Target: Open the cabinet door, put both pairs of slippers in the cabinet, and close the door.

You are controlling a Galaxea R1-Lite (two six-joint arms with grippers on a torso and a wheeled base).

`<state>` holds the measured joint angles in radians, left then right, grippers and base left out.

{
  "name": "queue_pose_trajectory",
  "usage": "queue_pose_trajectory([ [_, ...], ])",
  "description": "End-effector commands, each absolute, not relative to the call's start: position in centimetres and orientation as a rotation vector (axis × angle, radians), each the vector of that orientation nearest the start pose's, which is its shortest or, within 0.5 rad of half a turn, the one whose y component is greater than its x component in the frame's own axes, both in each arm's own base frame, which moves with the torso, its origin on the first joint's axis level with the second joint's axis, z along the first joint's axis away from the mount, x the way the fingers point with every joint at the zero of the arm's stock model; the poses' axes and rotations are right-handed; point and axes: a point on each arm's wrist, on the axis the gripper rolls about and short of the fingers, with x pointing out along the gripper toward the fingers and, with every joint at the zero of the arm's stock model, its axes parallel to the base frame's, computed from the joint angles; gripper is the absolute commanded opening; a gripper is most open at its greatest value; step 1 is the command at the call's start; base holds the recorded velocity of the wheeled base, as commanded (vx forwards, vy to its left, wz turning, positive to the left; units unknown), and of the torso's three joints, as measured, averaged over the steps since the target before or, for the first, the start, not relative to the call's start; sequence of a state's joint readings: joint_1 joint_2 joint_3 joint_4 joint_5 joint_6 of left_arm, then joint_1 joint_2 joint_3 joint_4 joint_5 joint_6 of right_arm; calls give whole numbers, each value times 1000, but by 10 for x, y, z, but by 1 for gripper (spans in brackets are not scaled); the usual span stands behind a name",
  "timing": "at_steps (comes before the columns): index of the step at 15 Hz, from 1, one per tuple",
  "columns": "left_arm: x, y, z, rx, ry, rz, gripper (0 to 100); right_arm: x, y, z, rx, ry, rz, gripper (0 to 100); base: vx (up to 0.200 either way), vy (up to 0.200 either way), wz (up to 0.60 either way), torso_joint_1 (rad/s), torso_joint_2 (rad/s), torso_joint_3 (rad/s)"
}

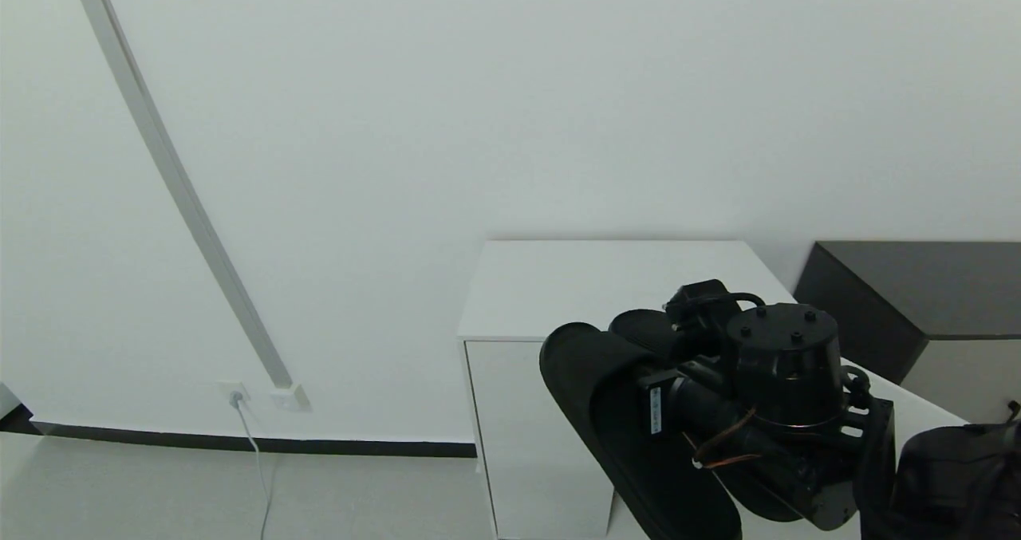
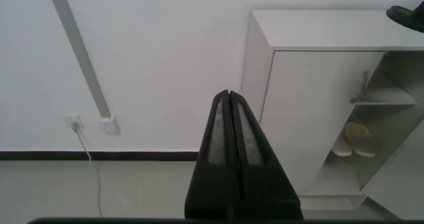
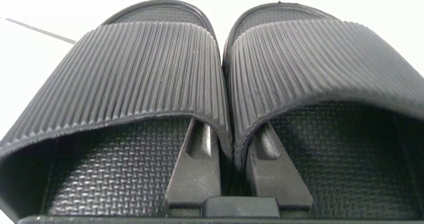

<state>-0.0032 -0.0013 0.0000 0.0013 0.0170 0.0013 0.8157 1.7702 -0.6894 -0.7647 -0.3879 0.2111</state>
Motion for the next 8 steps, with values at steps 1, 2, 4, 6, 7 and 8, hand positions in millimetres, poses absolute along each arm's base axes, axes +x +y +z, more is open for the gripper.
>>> queue_pose_trajectory([
  [1, -23, 0, 75, 2, 2, 14, 0, 215, 216, 143, 23, 309, 393, 0, 0, -200, 0, 2, -2, 2],
  [2, -23, 0, 75, 2, 2, 14, 0, 215, 216, 143, 24, 309, 393, 0, 0, -200, 0, 7, -2, 2],
  [4, -23, 0, 75, 2, 2, 14, 0, 214, 216, 142, 22, 310, 392, 0, 0, -200, 0, 0, -2, 2],
  [6, -23, 0, 75, 2, 2, 14, 0, 214, 216, 142, 22, 310, 393, 0, 0, -200, 0, 5, 2, -5],
  [7, -23, 0, 75, 2, 2, 15, 0, 214, 215, 142, 21, 311, 393, 0, 0, -200, 0, 2, -2, 2],
  [8, -23, 0, 75, 2, 2, 14, 0, 214, 215, 142, 21, 311, 393, 0, 0, -200, 0, 2, -2, 2],
])
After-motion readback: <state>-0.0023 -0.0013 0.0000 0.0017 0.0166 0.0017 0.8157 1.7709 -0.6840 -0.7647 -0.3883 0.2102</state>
